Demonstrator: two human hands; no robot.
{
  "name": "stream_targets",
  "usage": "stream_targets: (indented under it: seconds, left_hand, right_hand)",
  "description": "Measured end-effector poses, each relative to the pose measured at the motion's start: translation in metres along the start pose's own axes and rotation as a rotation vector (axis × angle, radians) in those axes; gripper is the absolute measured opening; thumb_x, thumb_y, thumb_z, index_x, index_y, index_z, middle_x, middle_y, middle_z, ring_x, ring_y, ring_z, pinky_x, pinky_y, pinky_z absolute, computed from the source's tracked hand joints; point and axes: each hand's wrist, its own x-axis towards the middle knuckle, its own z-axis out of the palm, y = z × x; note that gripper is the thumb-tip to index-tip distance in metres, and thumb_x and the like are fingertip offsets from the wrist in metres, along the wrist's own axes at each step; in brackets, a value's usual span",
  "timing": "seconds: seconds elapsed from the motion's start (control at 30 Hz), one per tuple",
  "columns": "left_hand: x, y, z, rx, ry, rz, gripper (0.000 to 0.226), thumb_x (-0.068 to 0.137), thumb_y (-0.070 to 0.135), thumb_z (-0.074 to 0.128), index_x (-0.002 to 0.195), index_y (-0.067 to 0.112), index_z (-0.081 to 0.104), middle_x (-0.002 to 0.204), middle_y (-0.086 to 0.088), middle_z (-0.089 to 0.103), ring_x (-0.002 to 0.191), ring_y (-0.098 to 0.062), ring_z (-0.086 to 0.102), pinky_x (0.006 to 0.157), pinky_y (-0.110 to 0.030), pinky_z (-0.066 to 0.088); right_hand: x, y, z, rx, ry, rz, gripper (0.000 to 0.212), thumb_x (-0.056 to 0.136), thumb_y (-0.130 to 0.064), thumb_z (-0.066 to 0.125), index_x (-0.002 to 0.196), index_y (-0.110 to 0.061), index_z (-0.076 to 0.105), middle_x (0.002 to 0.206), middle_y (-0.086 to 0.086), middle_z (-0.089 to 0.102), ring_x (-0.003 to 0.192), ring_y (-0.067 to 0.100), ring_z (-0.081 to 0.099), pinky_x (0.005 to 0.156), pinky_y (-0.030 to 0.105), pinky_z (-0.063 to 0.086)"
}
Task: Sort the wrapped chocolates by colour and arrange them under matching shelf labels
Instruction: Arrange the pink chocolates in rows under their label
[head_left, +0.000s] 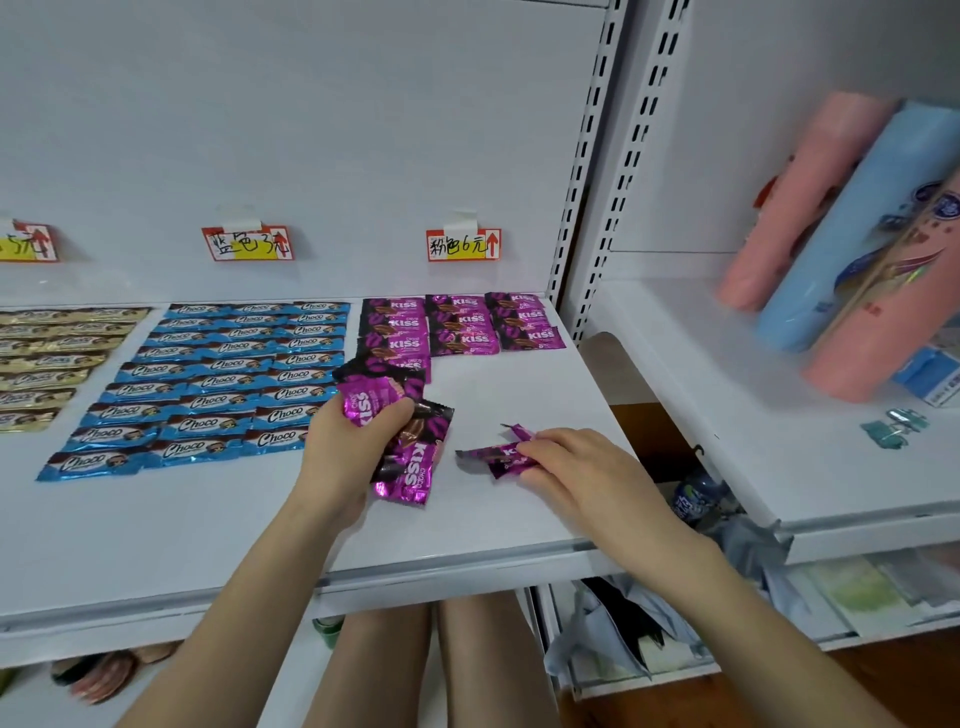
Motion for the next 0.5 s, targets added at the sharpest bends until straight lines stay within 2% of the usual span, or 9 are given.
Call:
stream_targets:
  seconds: [0.1, 0.17, 0.23, 0.3, 0.37, 0.5]
  left_hand:
    - [-0.012, -0.001, -0.003, -0.149, 0.090, 0.001, 0.009, 0.084, 0.005, 0.064, 0.087, 0.012, 0.060, 0.077, -0.005, 0.068, 0.060, -0.014, 0.069, 0.050, -0.025, 0.055]
    - [-0.018, -0.003, -0.002, -0.220, 0.157, 0.023, 0.010, 0.085, 0.006, 0.064, 0.091, 0.013, 0.060, 0.081, -0.004, 0.069, 0.064, -0.013, 0.069, 0.051, -0.023, 0.055]
    - [-0.023, -0.004, 0.002, -0.272, 0.218, 0.060, 0.015, 0.086, 0.006, 0.064, 0.101, 0.010, 0.061, 0.089, -0.005, 0.069, 0.074, -0.016, 0.069, 0.056, -0.023, 0.056]
    - [-0.029, -0.003, 0.008, -0.338, 0.254, 0.073, 0.027, 0.086, 0.008, 0.064, 0.112, 0.005, 0.059, 0.099, -0.009, 0.069, 0.086, -0.021, 0.069, 0.067, -0.029, 0.058]
    - [-0.036, -0.003, 0.015, -0.417, 0.263, 0.071, 0.031, 0.087, 0.010, 0.063, 0.118, 0.007, 0.058, 0.104, -0.010, 0.070, 0.092, -0.023, 0.069, 0.076, -0.036, 0.058]
    - [-0.045, 0.001, 0.018, -0.607, 0.238, 0.047, 0.033, 0.089, 0.015, 0.061, 0.122, 0.012, 0.056, 0.105, -0.009, 0.070, 0.088, -0.021, 0.071, 0.062, -0.030, 0.057]
  right_hand:
    - [0.008, -0.005, -0.006, 0.180, 0.136, 0.109, 0.033, 0.096, -0.033, 0.042, 0.112, -0.011, 0.059, 0.098, 0.006, 0.065, 0.083, 0.021, 0.059, 0.069, 0.031, 0.045]
    - [0.013, -0.009, -0.011, 0.447, 0.211, 0.246, 0.025, 0.097, -0.027, 0.040, 0.103, -0.012, 0.059, 0.080, -0.005, 0.061, 0.069, 0.006, 0.054, 0.060, 0.023, 0.042]
    - [0.018, -0.020, -0.017, 0.760, 0.286, 0.294, 0.021, 0.097, -0.023, 0.040, 0.083, -0.018, 0.055, 0.062, -0.014, 0.054, 0.057, -0.001, 0.049, 0.051, 0.012, 0.036]
    - [0.024, -0.036, -0.020, 0.980, 0.268, 0.299, 0.026, 0.097, -0.024, 0.040, 0.074, -0.017, 0.052, 0.060, -0.013, 0.053, 0.055, -0.003, 0.047, 0.052, 0.008, 0.036]
    - [0.029, -0.053, -0.016, 1.041, 0.194, 0.287, 0.027, 0.097, -0.026, 0.040, 0.075, -0.015, 0.053, 0.066, -0.008, 0.052, 0.060, -0.001, 0.048, 0.055, 0.009, 0.038]
    - [0.036, -0.073, -0.005, 0.972, 0.233, 0.285, 0.029, 0.098, -0.026, 0.037, 0.071, -0.024, 0.047, 0.065, -0.007, 0.048, 0.062, 0.000, 0.047, 0.058, 0.010, 0.038]
